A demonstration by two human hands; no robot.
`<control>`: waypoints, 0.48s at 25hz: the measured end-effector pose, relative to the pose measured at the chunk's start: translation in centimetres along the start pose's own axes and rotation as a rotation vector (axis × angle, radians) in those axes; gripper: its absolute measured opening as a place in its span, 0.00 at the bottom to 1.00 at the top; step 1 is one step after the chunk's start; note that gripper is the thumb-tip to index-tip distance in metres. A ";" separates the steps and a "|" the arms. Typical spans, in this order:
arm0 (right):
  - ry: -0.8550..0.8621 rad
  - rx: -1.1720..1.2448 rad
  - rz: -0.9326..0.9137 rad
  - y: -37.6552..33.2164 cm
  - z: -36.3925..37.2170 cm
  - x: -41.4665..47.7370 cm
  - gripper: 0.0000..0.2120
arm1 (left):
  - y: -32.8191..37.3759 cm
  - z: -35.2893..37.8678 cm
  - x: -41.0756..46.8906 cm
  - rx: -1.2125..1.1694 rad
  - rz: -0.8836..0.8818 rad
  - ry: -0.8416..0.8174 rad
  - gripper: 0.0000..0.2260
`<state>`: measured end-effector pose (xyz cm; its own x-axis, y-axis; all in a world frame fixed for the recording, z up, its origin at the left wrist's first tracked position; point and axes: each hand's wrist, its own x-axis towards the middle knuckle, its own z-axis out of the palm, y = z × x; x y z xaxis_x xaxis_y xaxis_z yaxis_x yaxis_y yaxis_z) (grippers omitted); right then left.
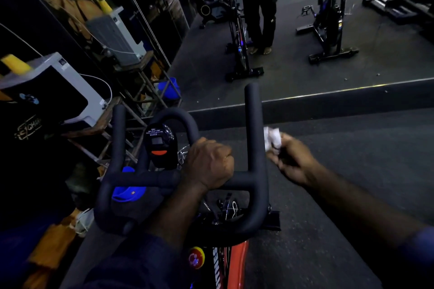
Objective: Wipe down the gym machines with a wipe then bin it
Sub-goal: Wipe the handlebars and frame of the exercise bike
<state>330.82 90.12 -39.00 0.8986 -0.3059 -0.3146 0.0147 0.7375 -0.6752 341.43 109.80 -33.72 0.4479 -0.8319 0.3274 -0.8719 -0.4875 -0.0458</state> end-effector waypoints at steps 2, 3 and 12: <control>0.057 0.103 -0.133 -3.1 2.6 3.1 0.08 | 0.1 -0.2 -0.1 0.000 0.013 -0.004 0.10; 0.079 0.125 -0.176 -4.1 3.9 4.1 0.10 | 0.2 -0.1 -0.2 -0.003 0.017 -0.004 0.10; 0.239 -0.527 -0.370 7.1 -0.5 -7.3 0.11 | 0.2 -0.2 -0.2 -0.031 0.029 0.050 0.10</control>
<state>324.11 97.27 -41.84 0.7532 -0.6503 -0.0985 0.0322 0.1860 -0.9820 341.18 109.90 -33.61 0.4124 -0.8311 0.3731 -0.8905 -0.4541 -0.0272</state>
